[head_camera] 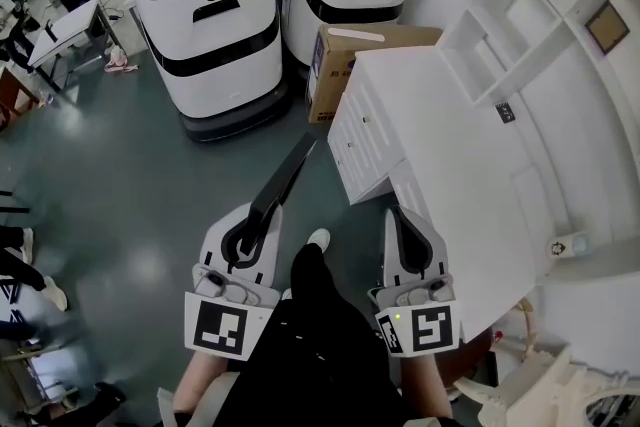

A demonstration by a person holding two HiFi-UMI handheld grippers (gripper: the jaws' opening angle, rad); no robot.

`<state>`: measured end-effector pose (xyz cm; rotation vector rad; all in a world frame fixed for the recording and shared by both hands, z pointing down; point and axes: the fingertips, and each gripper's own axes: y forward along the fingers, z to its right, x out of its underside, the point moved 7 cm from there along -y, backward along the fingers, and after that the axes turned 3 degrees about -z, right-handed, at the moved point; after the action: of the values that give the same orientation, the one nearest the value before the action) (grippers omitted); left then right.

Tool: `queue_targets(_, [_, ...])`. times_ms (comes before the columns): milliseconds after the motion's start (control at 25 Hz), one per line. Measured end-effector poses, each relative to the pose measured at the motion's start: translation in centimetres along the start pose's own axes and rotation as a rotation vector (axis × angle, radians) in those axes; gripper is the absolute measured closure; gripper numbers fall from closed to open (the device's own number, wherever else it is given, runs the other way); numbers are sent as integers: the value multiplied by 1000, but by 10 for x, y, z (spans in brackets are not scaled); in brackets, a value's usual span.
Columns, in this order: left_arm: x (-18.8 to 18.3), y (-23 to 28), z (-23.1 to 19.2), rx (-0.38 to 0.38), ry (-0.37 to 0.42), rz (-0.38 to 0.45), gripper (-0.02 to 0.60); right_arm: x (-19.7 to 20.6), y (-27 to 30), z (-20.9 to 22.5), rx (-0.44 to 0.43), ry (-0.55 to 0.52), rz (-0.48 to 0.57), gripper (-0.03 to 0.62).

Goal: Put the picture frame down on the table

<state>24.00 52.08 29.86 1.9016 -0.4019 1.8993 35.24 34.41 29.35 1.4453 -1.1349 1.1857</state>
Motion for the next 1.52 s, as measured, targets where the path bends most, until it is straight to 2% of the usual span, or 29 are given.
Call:
queue_targets(680, [-12, 129, -45, -9, -10, -12, 569, -7, 127, 67, -55, -22, 2, 592])
queue_targets(1120, [-31, 233, -55, 28, 12, 14, 569, -14, 195, 143, -15, -35, 19, 592])
queue_targets(1520, [-40, 287, -49, 64, 31, 23, 569, -16, 223, 188, 16, -34, 50, 592])
